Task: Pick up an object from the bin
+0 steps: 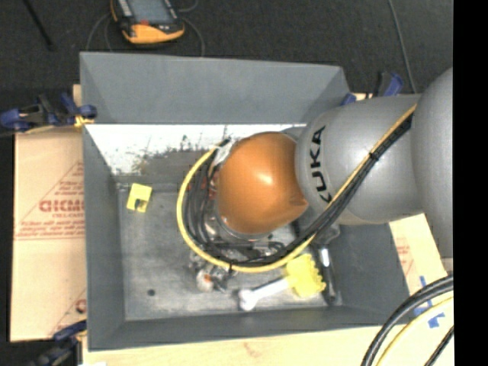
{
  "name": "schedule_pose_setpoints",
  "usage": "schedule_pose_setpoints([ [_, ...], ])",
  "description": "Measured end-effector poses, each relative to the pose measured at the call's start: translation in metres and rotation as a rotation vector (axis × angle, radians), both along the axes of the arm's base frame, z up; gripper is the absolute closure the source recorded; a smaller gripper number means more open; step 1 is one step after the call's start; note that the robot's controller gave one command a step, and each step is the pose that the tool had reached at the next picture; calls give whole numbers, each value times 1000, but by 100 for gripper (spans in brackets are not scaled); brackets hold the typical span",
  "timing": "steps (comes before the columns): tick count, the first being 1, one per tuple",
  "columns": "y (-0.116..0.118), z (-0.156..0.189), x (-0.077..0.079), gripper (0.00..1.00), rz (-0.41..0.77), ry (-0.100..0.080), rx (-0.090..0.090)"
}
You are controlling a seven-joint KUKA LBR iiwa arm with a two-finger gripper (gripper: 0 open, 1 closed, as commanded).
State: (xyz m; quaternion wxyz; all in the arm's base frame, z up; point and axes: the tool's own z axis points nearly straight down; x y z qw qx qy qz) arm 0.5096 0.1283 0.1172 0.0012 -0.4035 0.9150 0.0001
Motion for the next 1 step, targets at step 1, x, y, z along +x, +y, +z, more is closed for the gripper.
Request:
schedule_pose_setpoints([
  [1,0,12,1,100,-31,-3,1],
])
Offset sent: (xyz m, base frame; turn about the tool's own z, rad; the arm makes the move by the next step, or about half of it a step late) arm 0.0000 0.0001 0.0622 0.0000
